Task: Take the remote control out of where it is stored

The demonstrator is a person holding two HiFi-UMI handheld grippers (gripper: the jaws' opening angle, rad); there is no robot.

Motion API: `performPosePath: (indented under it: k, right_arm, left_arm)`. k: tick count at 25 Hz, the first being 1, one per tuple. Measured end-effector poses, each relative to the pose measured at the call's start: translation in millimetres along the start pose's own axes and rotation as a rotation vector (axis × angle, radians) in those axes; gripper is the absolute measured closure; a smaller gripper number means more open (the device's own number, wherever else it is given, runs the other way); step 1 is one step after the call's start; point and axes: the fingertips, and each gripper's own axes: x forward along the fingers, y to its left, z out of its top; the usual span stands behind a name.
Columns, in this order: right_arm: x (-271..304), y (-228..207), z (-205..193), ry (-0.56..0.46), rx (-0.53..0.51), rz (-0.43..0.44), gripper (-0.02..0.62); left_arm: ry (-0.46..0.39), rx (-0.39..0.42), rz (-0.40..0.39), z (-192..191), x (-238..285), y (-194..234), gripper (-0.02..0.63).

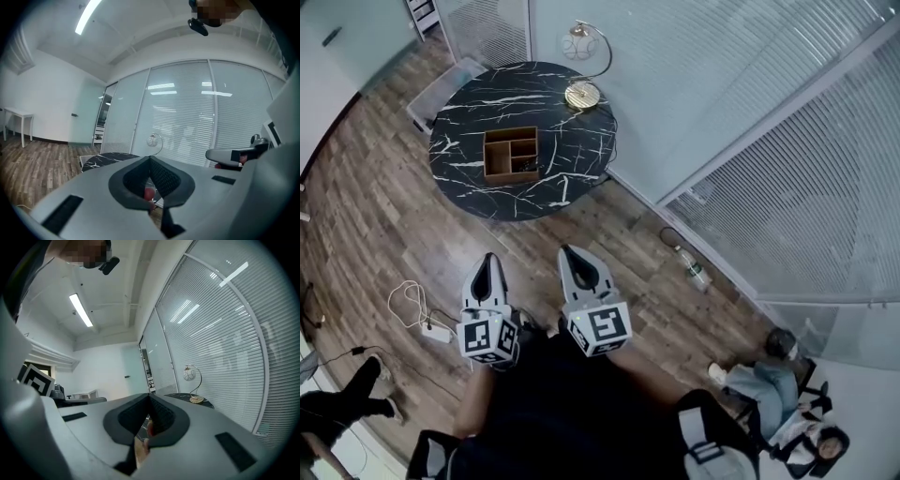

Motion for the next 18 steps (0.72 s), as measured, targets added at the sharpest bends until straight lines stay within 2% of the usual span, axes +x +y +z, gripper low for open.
performPosePath:
  k: [5, 8, 18]
  right_arm:
    - [1, -18, 0, 0.01, 0.018, 0.034, 0.594]
    - [10, -27, 2, -0.008, 0.008, 0.056, 0.594]
    - [29, -37, 2, 0.014, 0.031, 0.038, 0.594]
  left_arm:
    - [-0.012, 0.017, 0.058, 1, 6, -12, 0.598]
    - [-0.009, 0.028, 0.064, 0, 12, -18, 0.598]
    - [0.011, 0.02, 0.063, 5, 36, -7, 0.598]
